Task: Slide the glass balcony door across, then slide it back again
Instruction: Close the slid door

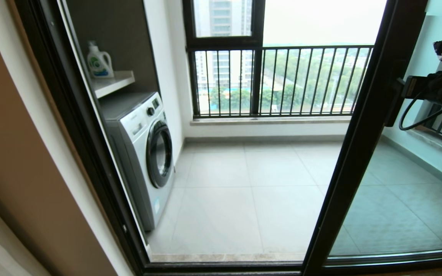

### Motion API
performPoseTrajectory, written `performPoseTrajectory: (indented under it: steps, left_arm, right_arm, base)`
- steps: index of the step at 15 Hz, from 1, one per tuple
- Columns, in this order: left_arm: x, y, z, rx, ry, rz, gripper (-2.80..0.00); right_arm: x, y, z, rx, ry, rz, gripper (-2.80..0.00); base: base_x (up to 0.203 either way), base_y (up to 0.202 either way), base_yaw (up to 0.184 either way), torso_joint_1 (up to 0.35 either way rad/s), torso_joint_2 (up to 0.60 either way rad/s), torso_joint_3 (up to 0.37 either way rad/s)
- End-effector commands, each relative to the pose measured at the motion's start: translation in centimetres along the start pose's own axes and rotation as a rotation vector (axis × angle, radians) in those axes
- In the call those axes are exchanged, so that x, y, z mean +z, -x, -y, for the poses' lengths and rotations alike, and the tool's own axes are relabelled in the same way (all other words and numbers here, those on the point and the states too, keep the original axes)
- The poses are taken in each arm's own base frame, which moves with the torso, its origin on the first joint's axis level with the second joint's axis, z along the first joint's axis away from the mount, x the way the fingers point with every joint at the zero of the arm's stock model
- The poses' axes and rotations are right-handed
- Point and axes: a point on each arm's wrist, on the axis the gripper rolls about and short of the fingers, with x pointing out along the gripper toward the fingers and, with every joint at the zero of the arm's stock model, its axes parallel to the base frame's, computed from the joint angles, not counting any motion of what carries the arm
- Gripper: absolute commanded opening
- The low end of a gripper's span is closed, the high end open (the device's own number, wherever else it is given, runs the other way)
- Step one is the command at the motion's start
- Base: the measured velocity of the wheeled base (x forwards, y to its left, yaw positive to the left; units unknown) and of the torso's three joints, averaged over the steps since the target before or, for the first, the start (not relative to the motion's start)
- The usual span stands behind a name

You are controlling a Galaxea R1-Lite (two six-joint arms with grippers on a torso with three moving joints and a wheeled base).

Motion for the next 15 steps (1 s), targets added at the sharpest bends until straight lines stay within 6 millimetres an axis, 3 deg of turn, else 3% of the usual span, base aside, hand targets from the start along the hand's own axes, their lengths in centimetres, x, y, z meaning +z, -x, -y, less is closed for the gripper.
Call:
performPoseTrajectory:
  steps: [1, 9, 15]
  left_arm:
    - [0.0, 0.0, 0.0, 0.001, 0.000, -0.003, -2.80]
    - [0.0, 0.0, 0.0, 0.001, 0.000, -0.001, -2.80]
    - [0.0, 0.0, 0.0, 0.002, 0.000, -0.002, -2.80]
  right_arm:
    - [0.2, 0.0, -1.2, 0.031, 0.009, 0.005, -2.80]
    - [-0.2, 0.1, -5.4, 0.094, 0.016, -0.017, -2.80]
    - [-1.1, 0.3, -11.6, 0.194, 0.087, -0.038, -2.80]
  base:
    - [0.000, 0.000, 0.000, 0.000, 0.00, 0.000]
    - [0.000, 0.000, 0.000, 0.000, 0.00, 0.000]
    - [0.000, 0.000, 0.000, 0.000, 0.00, 0.000]
